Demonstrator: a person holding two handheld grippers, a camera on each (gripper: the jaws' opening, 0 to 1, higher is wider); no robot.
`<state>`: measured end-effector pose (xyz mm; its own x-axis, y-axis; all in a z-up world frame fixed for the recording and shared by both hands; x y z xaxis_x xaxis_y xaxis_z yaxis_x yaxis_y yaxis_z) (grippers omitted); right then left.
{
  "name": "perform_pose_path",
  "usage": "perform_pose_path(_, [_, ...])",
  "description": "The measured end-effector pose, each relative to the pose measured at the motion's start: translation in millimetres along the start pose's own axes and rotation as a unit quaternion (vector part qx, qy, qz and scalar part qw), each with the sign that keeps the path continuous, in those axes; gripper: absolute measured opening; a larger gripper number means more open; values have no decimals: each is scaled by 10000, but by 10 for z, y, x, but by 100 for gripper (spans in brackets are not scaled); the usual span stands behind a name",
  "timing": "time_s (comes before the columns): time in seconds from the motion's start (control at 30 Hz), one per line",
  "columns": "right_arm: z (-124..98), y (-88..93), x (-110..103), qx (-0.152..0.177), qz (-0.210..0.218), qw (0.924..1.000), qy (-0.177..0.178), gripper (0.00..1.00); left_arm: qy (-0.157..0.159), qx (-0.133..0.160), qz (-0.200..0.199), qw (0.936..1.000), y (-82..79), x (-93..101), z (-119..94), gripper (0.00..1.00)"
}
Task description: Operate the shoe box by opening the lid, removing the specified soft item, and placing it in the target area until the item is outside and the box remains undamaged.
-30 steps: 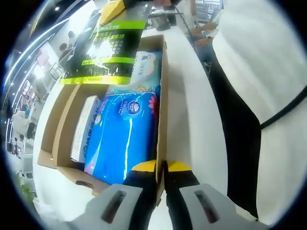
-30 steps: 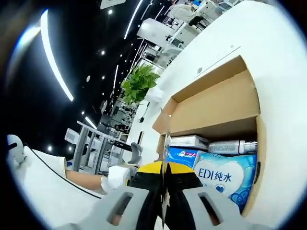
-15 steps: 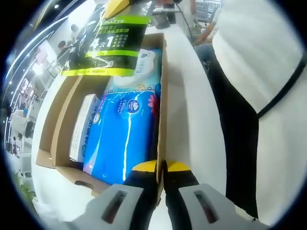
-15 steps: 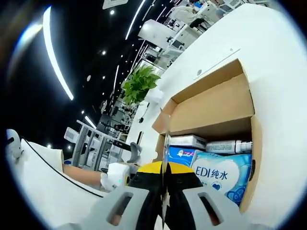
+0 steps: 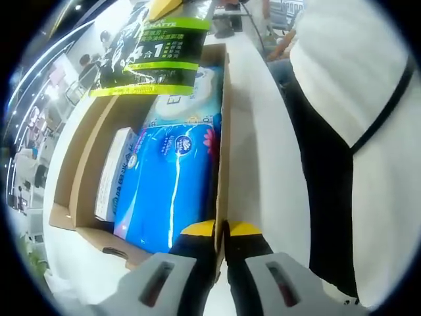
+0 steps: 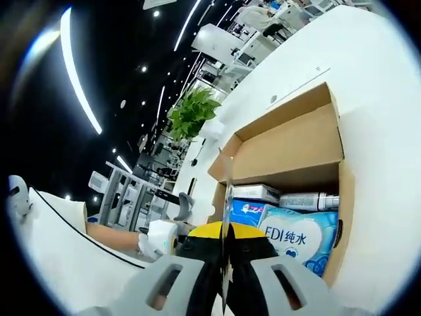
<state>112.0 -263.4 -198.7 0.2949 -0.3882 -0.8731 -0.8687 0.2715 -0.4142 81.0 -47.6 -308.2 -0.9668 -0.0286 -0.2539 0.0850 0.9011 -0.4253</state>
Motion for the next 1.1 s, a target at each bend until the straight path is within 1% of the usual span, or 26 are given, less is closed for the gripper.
perform_pose_path(0.1, [-25, -2, 13, -3, 12, 10000, -4, 0, 3, -5, -5, 10000, 11, -1, 9, 4])
perform_pose_path(0.23, [-76, -34, -10, 119, 94, 9998, -97, 0, 6, -3, -1, 10000, 30, -4, 24, 4])
perform_pose_path(0.47, [-124, -45, -14, 81, 61, 9999, -68, 0, 15, -7, -4, 10000, 35, -8, 27, 4])
perform_pose_path(0.77, [-217, -93, -37, 134, 34, 9999, -86, 0, 22, -1, 2, 10000, 35, -4, 29, 4])
perform_pose_path(0.87, [-308, -88, -16, 158, 4, 9999, -29, 0, 25, -2, 3, 10000, 32, -3, 28, 4])
perform_pose_path(1.0, [-471, -98, 40, 321, 37, 9994, 81, 0, 30, 3, 15, 10000, 17, -2, 12, 4])
perform_pose_path(1.1, [-540, -95, 44, 407, 98, 9991, 54, 0, 39, -2, 13, 10000, 17, 0, 13, 4])
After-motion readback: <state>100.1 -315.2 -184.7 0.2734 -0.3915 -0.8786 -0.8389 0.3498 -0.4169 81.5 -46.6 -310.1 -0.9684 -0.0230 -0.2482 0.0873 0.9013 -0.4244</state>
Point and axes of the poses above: the point that each gripper's makers call its tool centre point, and the gripper's own axes: z roughly forward along the fingers, x roughly to its right, y roughly out of its underside, the point moved 4 cm from there along -z, roughly backward along the fingers, and after that the axes turned 8 degrees about -y, right-handed, at the moved point
